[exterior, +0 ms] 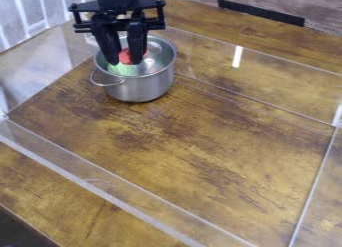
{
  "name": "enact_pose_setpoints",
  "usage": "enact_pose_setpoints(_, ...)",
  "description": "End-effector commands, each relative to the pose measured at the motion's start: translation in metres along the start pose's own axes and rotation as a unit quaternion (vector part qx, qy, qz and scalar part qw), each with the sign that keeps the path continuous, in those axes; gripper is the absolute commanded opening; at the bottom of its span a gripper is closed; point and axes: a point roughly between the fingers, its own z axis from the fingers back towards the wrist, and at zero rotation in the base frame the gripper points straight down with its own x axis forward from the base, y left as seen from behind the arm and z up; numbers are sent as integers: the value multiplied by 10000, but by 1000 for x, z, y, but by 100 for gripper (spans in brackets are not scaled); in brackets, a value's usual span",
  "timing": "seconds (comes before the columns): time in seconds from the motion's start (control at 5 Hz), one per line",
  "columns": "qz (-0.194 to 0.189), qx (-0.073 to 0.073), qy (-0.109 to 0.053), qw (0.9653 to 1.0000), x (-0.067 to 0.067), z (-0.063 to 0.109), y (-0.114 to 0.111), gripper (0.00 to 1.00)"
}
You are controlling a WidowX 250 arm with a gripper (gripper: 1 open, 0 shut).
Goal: Move the orange spoon to the left
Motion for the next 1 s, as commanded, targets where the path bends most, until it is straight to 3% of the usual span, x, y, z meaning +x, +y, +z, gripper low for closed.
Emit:
enact_pose_setpoints(0.0, 124, -73, -426, 9990, 11, 27, 1, 0)
enact_pose_setpoints(0.2, 277, -44, -436, 9987, 16, 26, 3, 0)
enact_pose_setpoints(0.6, 26, -83, -392, 9992, 13, 16, -6, 0)
enact_pose_setpoints(0.8, 31, -83, -387, 9992, 19, 11, -9, 0)
